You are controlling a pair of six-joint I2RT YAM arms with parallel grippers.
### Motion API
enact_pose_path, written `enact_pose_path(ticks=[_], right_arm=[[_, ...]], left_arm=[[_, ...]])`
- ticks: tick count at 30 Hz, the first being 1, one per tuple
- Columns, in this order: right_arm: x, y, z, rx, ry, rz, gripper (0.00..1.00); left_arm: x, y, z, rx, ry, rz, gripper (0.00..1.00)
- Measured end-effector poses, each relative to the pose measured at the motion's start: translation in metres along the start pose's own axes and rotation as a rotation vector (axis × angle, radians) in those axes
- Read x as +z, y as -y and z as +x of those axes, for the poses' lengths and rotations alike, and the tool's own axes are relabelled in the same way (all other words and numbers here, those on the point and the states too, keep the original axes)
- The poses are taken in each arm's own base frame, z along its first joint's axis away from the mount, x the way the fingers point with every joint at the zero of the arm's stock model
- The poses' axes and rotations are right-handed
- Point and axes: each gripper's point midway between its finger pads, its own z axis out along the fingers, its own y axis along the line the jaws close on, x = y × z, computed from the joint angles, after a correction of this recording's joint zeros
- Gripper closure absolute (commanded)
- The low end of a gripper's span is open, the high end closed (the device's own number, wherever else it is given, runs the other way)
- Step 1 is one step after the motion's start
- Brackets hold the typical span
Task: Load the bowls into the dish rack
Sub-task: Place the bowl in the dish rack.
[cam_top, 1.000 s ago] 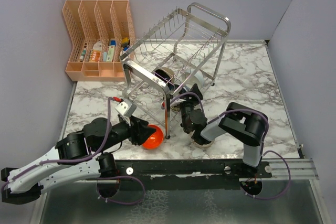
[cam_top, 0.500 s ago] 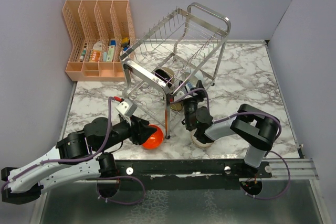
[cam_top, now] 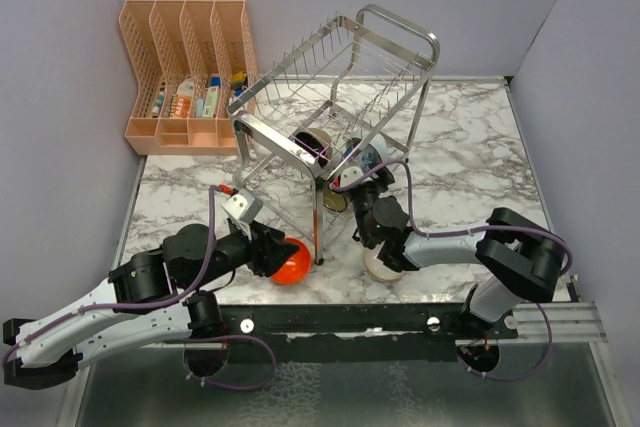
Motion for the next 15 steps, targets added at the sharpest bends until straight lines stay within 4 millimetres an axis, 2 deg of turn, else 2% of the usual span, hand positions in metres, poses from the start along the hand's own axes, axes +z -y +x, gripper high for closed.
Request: enact_pose_path(ticks=[7, 15], right_arm=[[-0.006, -0.01, 0.004, 0.072, -0.048, -0.074, 0.3], [-0.019, -0.006, 0.015, 0.161, -0.197, -0.101, 0.24]], left_arm=[[0.0, 0.0, -0.001, -0.001, 0.004, 0.001, 0.51], [0.0, 0.0, -0.001, -0.001, 0.006, 0.002, 0.51]])
